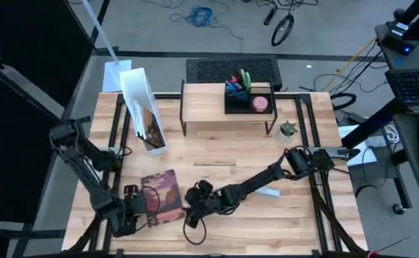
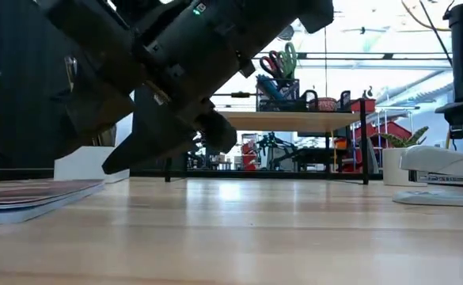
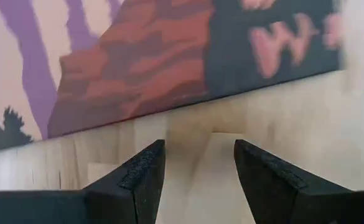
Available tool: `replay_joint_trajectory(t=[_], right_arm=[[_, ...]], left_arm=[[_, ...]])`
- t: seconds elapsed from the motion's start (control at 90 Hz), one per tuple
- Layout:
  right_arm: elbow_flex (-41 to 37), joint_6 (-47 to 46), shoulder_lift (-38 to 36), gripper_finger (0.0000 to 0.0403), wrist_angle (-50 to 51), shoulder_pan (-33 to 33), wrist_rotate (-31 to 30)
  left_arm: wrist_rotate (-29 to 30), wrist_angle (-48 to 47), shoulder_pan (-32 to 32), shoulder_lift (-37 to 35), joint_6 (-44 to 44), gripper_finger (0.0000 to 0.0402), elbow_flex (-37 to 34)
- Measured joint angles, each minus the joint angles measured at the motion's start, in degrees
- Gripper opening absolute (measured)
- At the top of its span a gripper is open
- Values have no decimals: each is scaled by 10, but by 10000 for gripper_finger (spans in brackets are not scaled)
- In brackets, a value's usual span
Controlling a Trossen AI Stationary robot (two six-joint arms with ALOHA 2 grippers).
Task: Stock shelves
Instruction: Put the purple brown book into the white book organizer
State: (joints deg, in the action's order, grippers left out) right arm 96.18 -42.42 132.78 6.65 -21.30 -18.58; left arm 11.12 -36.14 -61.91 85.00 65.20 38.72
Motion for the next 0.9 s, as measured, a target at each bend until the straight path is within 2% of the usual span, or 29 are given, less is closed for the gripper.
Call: replay_joint_trajectory(t=[0.278,0.489,0.633,0.9], right_arm=[[0,-83,8,206,-1,31,61],[0,-129,11,206,0,51,74],[2,-155,24,205,-8,59,106],[0,-165,35,205,-20,59,108]], left_arm=[[44,18,-3,14,-14,180,-11],[113,41,2,18,-42,180,-18],[124,63,11,19,-46,180,-26],[123,81,35,19,-89,180,-28]])
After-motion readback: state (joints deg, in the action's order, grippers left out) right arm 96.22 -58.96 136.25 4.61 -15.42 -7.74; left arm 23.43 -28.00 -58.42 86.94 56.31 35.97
